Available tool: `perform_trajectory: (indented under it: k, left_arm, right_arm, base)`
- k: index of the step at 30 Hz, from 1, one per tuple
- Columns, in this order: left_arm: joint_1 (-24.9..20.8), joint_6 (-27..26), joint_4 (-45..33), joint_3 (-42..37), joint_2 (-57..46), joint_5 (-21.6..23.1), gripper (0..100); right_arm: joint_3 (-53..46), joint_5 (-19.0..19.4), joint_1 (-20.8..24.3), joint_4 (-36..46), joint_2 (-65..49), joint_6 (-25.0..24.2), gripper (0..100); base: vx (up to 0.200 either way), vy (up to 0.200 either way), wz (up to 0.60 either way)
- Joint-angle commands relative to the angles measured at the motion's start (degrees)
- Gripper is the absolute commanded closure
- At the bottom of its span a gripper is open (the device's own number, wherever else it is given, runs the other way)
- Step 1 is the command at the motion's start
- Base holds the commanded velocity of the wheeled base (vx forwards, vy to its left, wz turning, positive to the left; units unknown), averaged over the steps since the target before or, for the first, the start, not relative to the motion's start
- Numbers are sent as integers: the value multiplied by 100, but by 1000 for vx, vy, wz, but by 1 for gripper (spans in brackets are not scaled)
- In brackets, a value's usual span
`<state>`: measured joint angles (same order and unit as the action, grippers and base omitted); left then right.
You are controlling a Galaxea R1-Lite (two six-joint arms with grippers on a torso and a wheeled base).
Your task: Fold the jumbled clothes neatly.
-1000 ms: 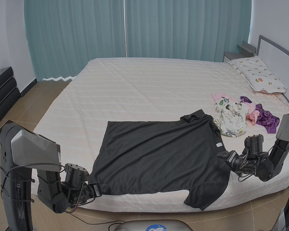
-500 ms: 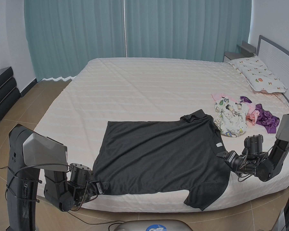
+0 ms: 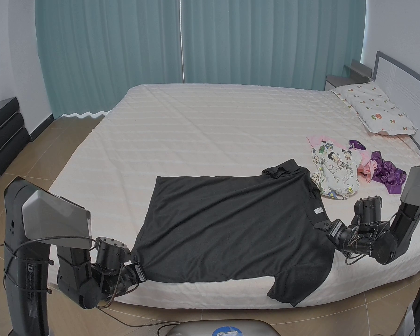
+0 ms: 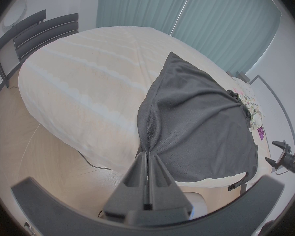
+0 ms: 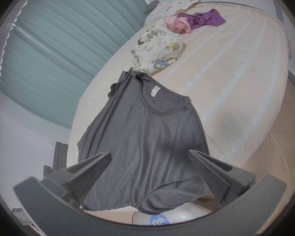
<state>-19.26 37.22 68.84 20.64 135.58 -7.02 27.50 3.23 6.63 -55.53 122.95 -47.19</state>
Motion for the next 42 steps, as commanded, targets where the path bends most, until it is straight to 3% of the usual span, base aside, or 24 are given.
perform_trajectory:
  k: [1, 6, 10, 12, 14, 27, 36, 37, 42]
  left_arm:
    - [63, 14, -29, 160, -304, 122, 100]
    - [265, 260, -204, 450, -533, 474, 100]
    - [643, 1253, -1356, 1004, -1113, 1361, 100]
    - [775, 1912, -1514, 1091, -1254, 1959, 100]
    - [845, 2246, -1496, 1109, -1254, 2355, 100]
    - [977, 2290, -1435, 889, -1289, 2504, 100]
    - [977, 2290, -1435, 872, -1298, 2504, 100]
    - [977, 2290, -1435, 872, -1298, 2504, 100]
    - [1021, 2290, -1426, 889, -1280, 2504, 100]
  right_arm:
    - [1, 11, 5, 7, 27, 8, 0]
    - [54, -7, 14, 7, 9, 52, 0]
    - [80, -77, 110, 86, -61, 219, 0]
    - [89, -182, 128, 121, -114, 368, 0]
    - [80, -226, 119, 218, -184, 571, 0]
    - [106, -138, -250, 956, 440, 1414, 0]
    - [431, -138, -364, 974, 827, 1423, 0]
    - [467, -147, -382, 991, 844, 1441, 100]
    - [774, -226, -417, 991, 1064, 1467, 100]
  base:
    - [0, 0, 0]
    - [0, 0, 0]
    - [0, 0, 0]
    - [0, 0, 0]
    - [0, 0, 0]
    - [0, 0, 0]
    - [0, 0, 0]
    - [0, 0, 0]
    - [0, 0, 0]
